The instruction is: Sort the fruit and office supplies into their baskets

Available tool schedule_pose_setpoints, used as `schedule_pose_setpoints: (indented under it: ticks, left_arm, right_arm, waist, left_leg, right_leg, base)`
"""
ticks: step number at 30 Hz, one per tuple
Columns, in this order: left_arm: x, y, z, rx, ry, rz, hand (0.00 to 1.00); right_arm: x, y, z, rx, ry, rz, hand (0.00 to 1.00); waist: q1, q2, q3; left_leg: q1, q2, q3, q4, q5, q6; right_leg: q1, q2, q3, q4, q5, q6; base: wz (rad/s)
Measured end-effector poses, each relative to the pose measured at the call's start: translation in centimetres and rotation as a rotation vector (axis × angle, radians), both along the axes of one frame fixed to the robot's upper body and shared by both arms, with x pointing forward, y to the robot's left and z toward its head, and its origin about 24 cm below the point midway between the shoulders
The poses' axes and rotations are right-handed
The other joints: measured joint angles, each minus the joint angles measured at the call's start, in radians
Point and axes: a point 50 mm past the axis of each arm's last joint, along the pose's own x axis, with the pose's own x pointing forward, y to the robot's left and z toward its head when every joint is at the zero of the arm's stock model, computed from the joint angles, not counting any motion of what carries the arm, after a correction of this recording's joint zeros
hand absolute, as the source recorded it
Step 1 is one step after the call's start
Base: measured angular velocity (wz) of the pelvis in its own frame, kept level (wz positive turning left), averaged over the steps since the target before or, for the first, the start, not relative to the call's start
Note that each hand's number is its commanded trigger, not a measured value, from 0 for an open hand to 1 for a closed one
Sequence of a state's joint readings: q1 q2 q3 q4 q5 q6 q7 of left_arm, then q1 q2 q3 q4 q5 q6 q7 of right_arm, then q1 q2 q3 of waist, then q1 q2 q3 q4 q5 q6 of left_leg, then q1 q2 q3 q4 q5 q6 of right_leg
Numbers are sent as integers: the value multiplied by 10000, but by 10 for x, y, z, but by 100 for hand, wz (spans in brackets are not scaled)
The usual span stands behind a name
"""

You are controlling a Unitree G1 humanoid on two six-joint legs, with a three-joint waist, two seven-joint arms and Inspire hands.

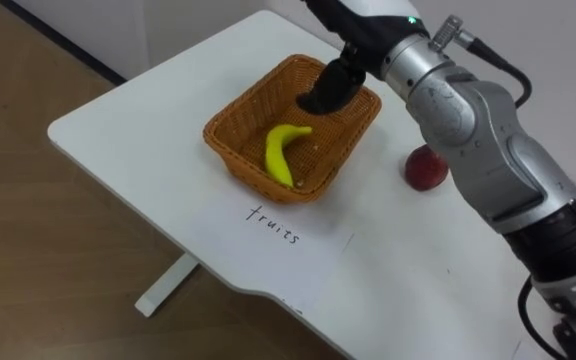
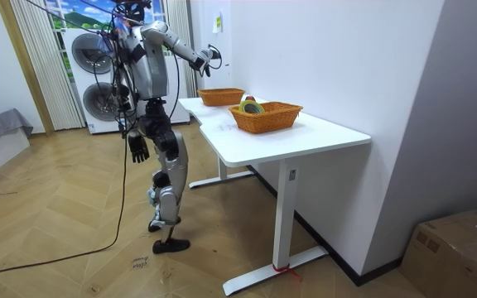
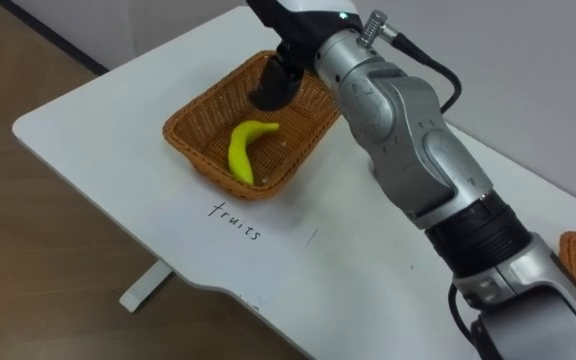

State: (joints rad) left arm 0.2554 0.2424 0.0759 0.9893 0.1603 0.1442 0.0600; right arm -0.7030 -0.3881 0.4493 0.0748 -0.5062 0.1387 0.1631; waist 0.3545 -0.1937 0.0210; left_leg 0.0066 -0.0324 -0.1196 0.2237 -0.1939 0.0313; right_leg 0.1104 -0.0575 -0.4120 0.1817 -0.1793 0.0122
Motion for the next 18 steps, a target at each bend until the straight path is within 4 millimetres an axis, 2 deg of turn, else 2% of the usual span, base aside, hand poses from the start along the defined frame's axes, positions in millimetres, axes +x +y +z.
schedule_pose_setpoints:
  ticks: [2, 6, 10, 14, 18]
  left_arm:
    - [-2, 0, 0, 29, 33, 17, 0]
    - [-9, -5, -2, 35, 178, 86, 0]
    - [-18, -9, -3, -12, 369, 162, 0]
    - [-24, -13, -5, -107, 510, 211, 0]
    - [-25, -19, -4, -93, 348, 238, 0]
  right_arm:
    - [-1, -3, -5, 322, 282, 58, 0]
    - [0, -17, -6, 2169, 759, -5, 0]
    - [4, -39, -3, 4454, 857, -587, 0]
    - [6, -50, -3, 5722, 825, -950, 0]
    - [10, -77, -19, 7464, 1205, -2180, 0]
  waist:
    - [-32, 57, -1]
    - [-171, 280, -78]
    - [-423, 479, -54]
    - [-759, 638, -62]
    - [-850, 735, -71]
  left_leg:
    - [53, -3, -32, 5, -4, 4]
    - [63, -17, -30, -2, -5, 6]
    - [131, -11, -37, -17, -1, 4]
    - [166, -12, -16, 0, 0, 3]
    - [232, -23, -24, 20, 3, 8]
  right_leg:
    - [92, -3, -13, -4, 0, 0]
    - [110, -25, -22, -2, 0, 1]
    - [222, -15, -13, -5, -1, 2]
    - [269, -20, -25, 14, -1, 2]
    - [335, -37, -22, 14, -1, 2]
  base:
    - [9]
    - [1]
    - [0]
    - [0]
    - [0]
